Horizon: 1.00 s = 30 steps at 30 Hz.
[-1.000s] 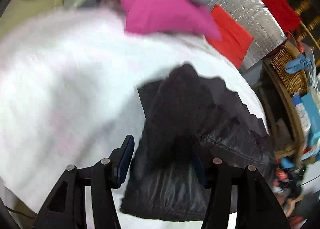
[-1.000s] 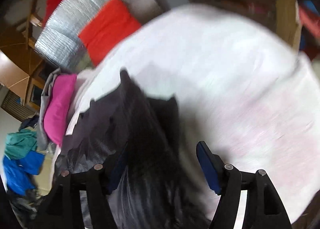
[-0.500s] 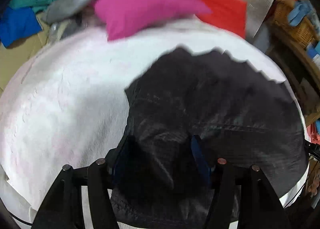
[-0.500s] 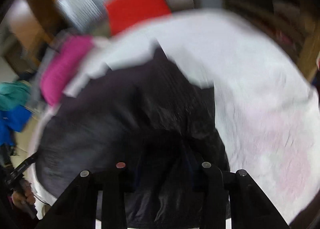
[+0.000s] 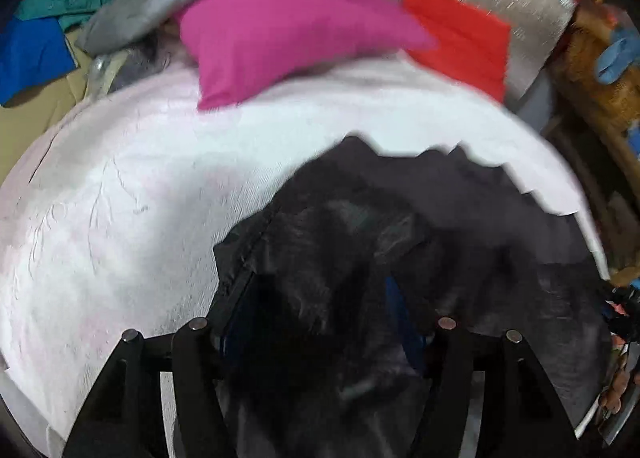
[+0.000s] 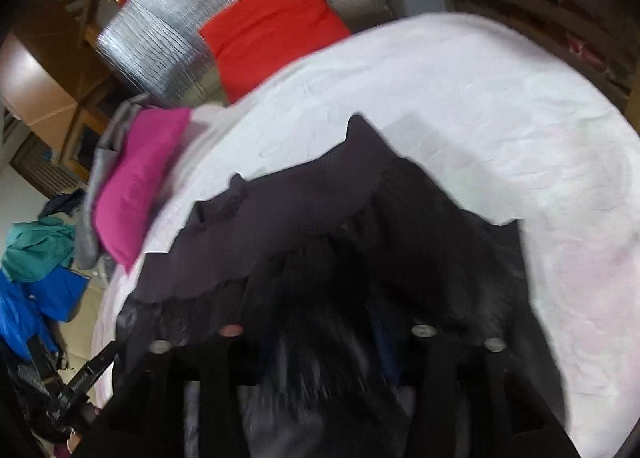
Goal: Fold large clothes
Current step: 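Lower the folded jacket onto the bed with both tools and press flat, then open both tools and pull them back up from the folded jacket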
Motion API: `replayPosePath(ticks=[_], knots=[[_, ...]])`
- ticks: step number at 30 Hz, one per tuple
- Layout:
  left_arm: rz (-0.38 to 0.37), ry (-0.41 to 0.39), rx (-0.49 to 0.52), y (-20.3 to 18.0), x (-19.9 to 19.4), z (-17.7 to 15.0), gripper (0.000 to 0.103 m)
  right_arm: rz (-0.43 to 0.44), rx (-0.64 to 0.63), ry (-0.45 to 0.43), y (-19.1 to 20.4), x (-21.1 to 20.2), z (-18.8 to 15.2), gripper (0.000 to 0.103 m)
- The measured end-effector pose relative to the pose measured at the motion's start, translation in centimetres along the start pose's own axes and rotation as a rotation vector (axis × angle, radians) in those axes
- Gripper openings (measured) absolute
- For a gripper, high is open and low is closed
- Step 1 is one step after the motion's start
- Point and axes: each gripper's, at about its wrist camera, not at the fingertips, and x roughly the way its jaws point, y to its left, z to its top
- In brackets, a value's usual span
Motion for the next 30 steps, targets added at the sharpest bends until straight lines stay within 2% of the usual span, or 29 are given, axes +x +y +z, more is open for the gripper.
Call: replayPosePath(ticks=[2, 4, 10, 13, 14, 16, 18, 20, 22, 24, 28, 30], knots=[[0.029, 0.032, 0.015, -0.3, 1.0, -0.1, 0.067, -0.059, -0.038, 0.014, 0.5, 1.8, -0.2, 0.066], [0.039, 0.029, 0.043, -0.5, 1.1, -0.3, 0.067, -0.074, -0.065, 0.007, 0.7, 1.6, -0.1, 0.066], [-0.030, -0.047, 0.032, 0.6, -2.5, -1.5, 0.067, 0.020, -0.061, -0.061, 0.4, -3.9, -2.1, 0.066], [-0.051, -0.071, 0.058, 0.3, -4.4, -3.1, 0.067, 0.050, -0.152, -0.115, 1.4, -8.0, -5.0, 0.063], [-0.060, -0.078, 0.077, 0.2, -5.1, -3.9, 0.067, 0.060, -0.187, -0.121, 1.9, -9.0, -6.4, 0.058], [-0.074, -0.089, 0.101, -0.2, -6.1, -5.2, 0.067, 0.079, -0.241, -0.100, 2.6, -10.1, -9.1, 0.056], [-0.078, -0.101, 0.126, -0.5, -6.2, -6.3, 0.067, 0.062, -0.282, -0.069, 3.1, -9.9, -11.3, 0.056], [-0.036, -0.076, 0.170, -1.1, -5.8, -7.9, 0.069, 0.033, -0.302, 0.031, 3.3, -8.0, -13.4, 0.056], [0.023, -0.032, 0.217, -1.7, -4.6, -9.4, 0.071, -0.014, -0.323, 0.078, 3.6, -6.1, -14.6, 0.057], [0.062, -0.032, 0.252, -2.3, -4.1, -9.8, 0.071, -0.032, -0.357, 0.061, 4.1, -6.6, -14.9, 0.057], [0.034, -0.089, 0.220, -2.2, -5.9, -10.3, 0.071, 0.097, -0.305, -0.010, 4.0, -9.2, -15.2, 0.056], [0.034, -0.106, 0.217, -2.4, -6.3, -11.1, 0.071, 0.069, -0.343, -0.014, 4.5, -9.2, -16.0, 0.057]])
